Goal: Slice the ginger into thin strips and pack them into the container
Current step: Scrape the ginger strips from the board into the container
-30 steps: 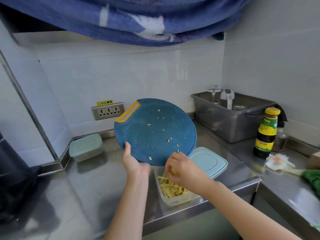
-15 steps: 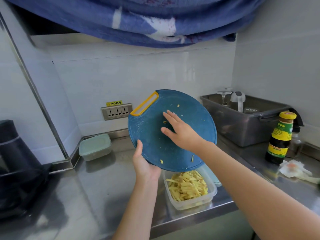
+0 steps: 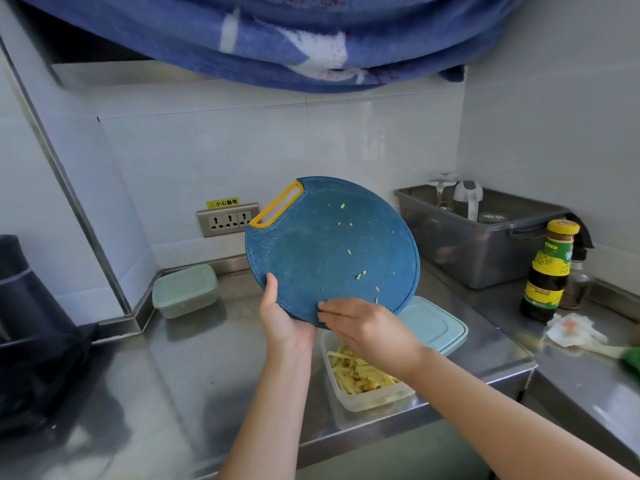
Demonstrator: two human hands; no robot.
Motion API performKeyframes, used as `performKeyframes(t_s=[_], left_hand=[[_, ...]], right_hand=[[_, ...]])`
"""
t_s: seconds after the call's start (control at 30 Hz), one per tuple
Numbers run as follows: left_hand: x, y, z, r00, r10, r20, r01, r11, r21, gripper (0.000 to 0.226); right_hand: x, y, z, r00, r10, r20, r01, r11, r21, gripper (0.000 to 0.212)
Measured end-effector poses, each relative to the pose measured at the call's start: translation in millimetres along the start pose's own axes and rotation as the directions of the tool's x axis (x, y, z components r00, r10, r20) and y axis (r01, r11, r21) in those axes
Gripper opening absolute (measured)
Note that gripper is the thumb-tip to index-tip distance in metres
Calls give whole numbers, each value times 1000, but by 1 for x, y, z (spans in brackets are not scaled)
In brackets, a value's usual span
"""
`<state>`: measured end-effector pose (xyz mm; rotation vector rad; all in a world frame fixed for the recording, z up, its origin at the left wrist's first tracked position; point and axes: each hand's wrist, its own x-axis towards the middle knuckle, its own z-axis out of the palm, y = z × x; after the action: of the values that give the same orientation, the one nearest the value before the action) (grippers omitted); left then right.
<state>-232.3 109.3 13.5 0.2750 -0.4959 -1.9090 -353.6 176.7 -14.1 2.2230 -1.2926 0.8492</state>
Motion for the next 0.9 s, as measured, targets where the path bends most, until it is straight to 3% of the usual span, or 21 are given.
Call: performKeyframes(t_s=[0.17,0.27,0.37,0.43,0.57,0.67,0.77,0.9], left_hand=[[1,1,3,999,44,0,-44,999,13,38],[3,2,6,999,47,-3,-47,998,29,38],[3,6,9,998,56,12,-56,998,22,38],[2,10,11,997,66,36,-67,997,27,38],[1,16,12,995,59,77,-62,997,36,39],[-1,18,7,994,32,107,-38,998,51,42],[-1,21,-1,993,11,114,-17,998,55,42],[0,25,-4,993,25,113,-31,998,46,41]], right_hand=[[-23,5,-16,997,-24,77,27,999,-39,9],[-25,8,-25,997,39,73,-36,998,-52,21],[-22,8,-31,994,106,17,-105,994,-37,18],[-18,11,-34,988,145,-53,-146,989,-16,36],[7,27,-46,962,224,-157,-225,974,7,30],[29,48,-58,950,309,35,-310,951,19,46],[35,66,-62,926,298,232,-297,954,-41,57],[9,61,-56,930,200,308,-207,978,-9,59]])
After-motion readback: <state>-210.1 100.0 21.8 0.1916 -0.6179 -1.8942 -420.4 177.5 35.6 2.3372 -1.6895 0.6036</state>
